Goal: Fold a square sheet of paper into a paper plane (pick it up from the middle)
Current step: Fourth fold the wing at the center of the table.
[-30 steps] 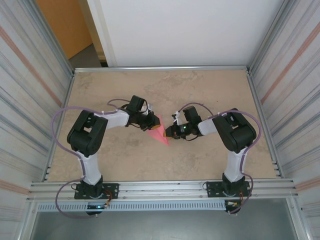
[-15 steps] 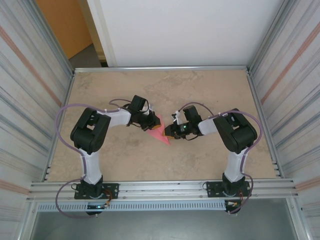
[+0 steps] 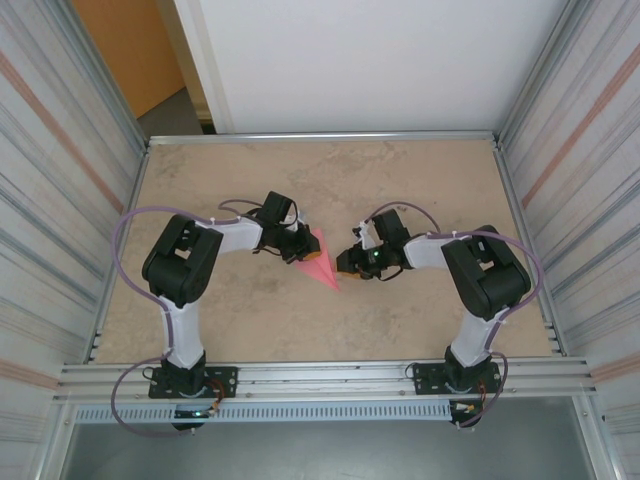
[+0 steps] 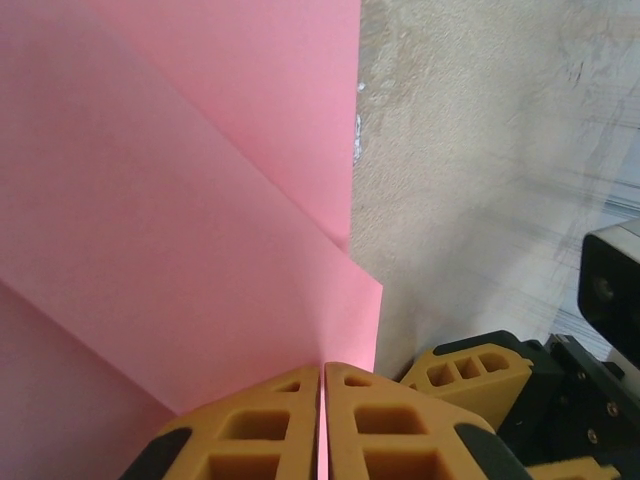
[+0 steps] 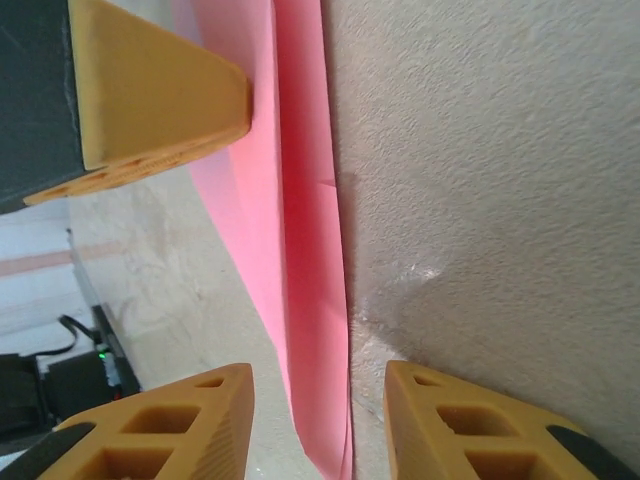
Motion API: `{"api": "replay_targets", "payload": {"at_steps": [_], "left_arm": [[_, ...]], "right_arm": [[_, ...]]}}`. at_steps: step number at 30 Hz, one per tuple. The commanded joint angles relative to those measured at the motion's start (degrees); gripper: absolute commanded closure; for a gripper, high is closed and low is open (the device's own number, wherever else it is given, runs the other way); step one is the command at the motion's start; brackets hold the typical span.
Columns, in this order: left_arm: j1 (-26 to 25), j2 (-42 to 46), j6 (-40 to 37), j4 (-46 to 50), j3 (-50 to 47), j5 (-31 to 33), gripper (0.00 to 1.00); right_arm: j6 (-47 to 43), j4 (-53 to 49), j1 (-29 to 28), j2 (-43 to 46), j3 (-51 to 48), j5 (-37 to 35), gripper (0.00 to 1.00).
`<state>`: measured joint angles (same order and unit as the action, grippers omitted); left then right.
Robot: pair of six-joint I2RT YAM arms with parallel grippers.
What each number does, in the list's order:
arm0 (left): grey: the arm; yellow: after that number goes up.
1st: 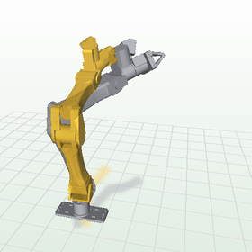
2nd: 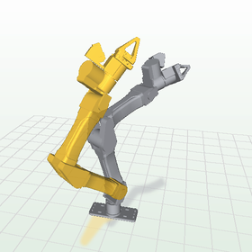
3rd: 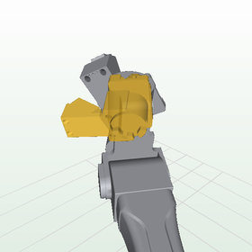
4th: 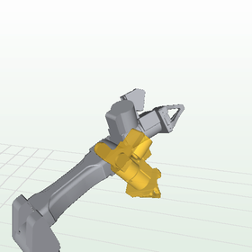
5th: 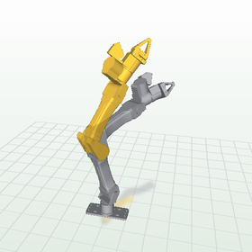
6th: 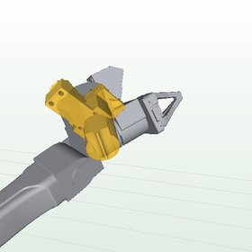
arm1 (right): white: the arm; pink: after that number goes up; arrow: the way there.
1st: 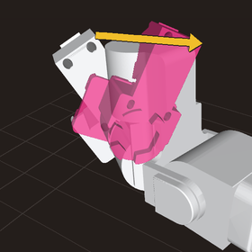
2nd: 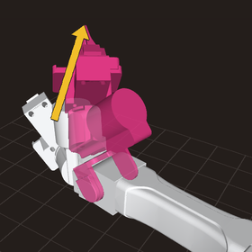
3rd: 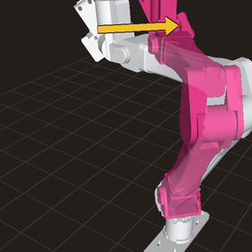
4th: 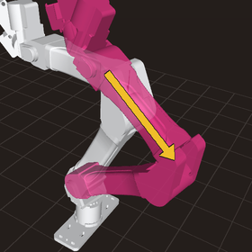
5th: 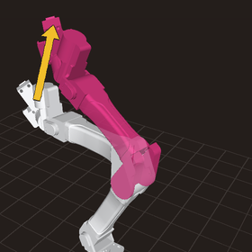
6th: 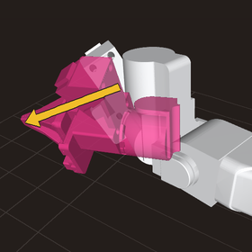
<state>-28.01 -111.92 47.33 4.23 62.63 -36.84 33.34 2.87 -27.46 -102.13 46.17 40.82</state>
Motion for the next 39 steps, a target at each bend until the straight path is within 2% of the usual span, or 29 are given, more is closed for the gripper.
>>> {"api": "replay_targets", "payload": {"at_steps": [1, 23, 39], "left_arm": [[0.28, -0.6, -0.44, 1.31, 1.15, 0.46, 0.9], [0.24, -1.7, -0.11, 3.41, 2.34, 0.87, 0.89], [0.24, -1.46, 0.41, 2.35, 2.98, -0.62, 0.85]], "right_arm": [[-4.38, -6.89, -2.73, 0.14, 1.25, -5.01, 0.58], [-9.69, -19.06, -8.15, -7.0, 8.66, -16.07, 0.58], [-9.53, -20.1, -8.15, -9.12, 9.64, -16.74, 0.68]]}}
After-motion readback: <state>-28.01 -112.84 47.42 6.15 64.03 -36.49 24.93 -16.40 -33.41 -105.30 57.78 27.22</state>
